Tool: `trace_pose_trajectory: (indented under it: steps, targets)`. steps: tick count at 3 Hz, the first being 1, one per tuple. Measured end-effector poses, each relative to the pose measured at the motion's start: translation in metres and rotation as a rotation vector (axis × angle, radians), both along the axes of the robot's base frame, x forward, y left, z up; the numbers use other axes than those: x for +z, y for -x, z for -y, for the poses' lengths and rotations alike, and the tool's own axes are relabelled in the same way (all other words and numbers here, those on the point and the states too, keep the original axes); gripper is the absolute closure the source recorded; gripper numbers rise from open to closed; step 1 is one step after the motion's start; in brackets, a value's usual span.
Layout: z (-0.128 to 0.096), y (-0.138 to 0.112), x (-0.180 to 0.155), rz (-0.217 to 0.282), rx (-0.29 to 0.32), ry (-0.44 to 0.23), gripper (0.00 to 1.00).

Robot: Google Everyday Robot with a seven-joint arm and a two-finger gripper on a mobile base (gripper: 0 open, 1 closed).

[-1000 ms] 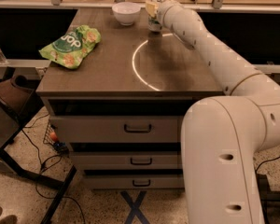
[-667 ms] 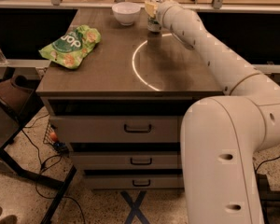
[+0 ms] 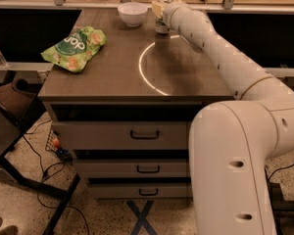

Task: Move 7up can near white bowl

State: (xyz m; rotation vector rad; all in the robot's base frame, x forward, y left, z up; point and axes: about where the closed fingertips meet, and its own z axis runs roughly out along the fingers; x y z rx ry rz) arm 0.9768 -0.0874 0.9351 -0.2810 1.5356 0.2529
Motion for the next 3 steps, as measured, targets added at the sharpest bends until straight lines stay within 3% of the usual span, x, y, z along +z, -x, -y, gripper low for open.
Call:
trace_pose_trajectory:
  steps: [1,3]
  targets:
    - [-0.0022,-0.0003,-0.0009,-0.001,0.002,0.000,0.05]
    - [-0.0037,-0.0006,-0.0015,-0.002,0.004,0.000,0.00]
